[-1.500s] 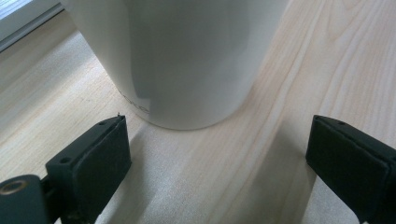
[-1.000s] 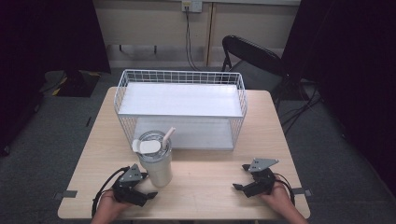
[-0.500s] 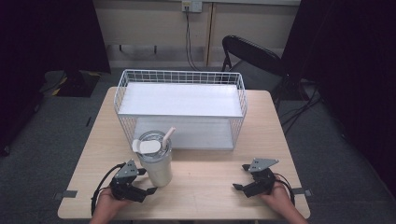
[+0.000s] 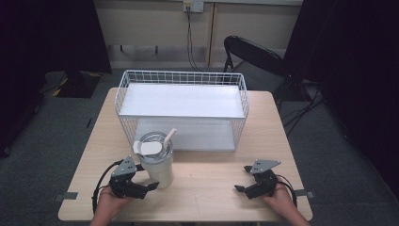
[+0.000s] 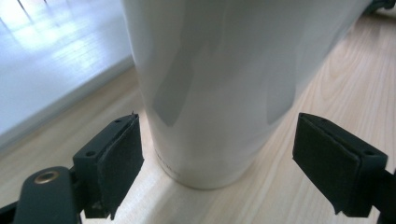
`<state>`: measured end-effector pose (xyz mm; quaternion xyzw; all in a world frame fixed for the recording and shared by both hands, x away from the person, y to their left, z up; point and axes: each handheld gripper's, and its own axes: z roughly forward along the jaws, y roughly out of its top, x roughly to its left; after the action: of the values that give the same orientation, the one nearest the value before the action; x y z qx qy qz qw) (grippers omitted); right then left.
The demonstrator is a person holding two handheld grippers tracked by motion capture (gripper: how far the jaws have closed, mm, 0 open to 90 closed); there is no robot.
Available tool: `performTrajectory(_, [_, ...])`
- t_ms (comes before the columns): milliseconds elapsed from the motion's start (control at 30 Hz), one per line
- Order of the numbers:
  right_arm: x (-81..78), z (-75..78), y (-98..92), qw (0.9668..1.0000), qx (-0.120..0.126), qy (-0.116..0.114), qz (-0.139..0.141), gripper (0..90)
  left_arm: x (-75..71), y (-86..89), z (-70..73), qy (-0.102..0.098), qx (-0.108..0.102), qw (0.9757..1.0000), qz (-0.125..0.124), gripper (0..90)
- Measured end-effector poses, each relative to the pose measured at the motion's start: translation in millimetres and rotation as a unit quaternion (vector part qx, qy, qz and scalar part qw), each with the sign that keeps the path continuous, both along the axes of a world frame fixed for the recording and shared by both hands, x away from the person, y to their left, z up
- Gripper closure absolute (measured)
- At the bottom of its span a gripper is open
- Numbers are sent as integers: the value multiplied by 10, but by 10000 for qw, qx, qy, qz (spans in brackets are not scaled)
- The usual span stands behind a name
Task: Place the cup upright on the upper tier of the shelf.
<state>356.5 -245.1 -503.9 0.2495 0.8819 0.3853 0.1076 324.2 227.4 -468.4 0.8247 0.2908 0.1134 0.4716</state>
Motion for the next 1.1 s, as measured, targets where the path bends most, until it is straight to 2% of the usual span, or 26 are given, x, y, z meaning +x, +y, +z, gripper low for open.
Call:
performTrajectory(167, [0,0,0,10000,1,1,1,128,9,0,54,-130,-214,9997,45,156])
performTrajectory(300, [0,0,0,10000,1,1,0,129,17,-36,85,-259,-286,9993,6,153])
performTrajectory(467, [0,0,0,10000,1,2,0,128,39,-80,108,-321,-380,9988,36,127])
performTrajectory(633, [0,0,0,10000,-1,-1,3,128,58,-130,134,-478,-379,9981,64,104])
performTrajectory(733, [0,0,0,10000,1,2,0,128,70,-168,144,-568,-301,9979,88,97])
performTrajectory(1100, [0,0,0,10000,1,2,0,128,89,-203,127,-605,-530,9966,151,86])
